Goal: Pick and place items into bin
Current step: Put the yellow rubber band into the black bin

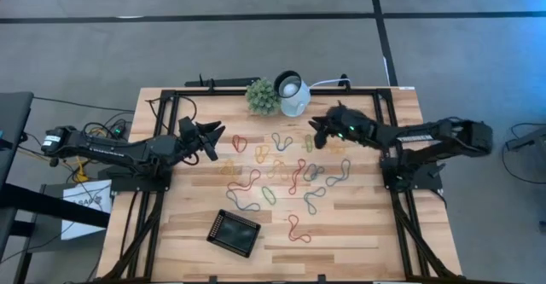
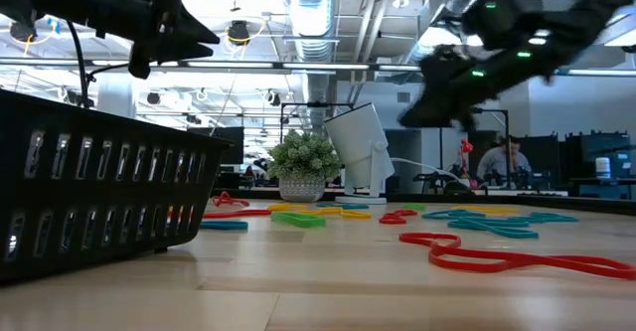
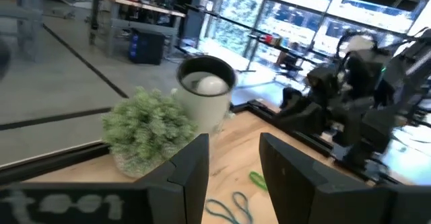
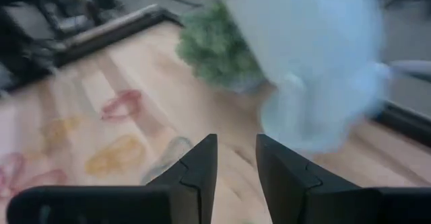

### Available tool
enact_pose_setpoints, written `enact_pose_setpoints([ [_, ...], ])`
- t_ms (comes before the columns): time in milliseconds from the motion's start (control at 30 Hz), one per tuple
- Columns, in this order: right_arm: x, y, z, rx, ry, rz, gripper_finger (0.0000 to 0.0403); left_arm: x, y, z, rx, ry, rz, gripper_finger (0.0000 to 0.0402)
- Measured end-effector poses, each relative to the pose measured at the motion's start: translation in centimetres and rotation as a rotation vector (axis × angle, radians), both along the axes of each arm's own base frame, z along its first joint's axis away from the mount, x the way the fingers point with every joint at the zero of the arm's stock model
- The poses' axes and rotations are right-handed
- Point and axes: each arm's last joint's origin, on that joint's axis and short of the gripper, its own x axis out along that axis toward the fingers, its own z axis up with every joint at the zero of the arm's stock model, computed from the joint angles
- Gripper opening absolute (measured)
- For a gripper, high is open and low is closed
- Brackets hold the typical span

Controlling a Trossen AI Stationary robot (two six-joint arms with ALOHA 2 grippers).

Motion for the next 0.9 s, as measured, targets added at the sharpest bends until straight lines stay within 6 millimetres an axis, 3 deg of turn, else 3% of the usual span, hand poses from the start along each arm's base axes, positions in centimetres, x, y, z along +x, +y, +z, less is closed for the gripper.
enact_pose_setpoints([
  [167,3.2,-1.8,-0.4,0.036,0.068,0.045,0.0097,0.1,0.4,-0.1,0.002,0.004,0.015,0.0122],
  [233,4.3,-2.2,0.4,0.017,0.032,0.069,0.0097,0.1,0.4,-0.2,0.002,0.015,-0.001,0.0122],
  [433,5.5,-2.6,1.6,-0.048,0.027,0.09,0.0097,0.3,0.4,-0.6,0.001,0.055,-0.013,0.0122],
  [600,5.0,-1.7,0.7,0.017,0.149,0.178,0.0097,0.6,0.3,-1.1,-0.023,0.076,-0.033,0.0122],
  [733,3.6,0.4,-2.0,0.111,0.422,0.252,0.0097,1.1,0.3,-1.7,-0.06,0.086,-0.051,0.0122],
  [900,1.3,2.5,-5.2,0.168,0.582,0.224,0.0097,1.6,0.2,-2.4,-0.087,0.114,-0.049,0.0122],
])
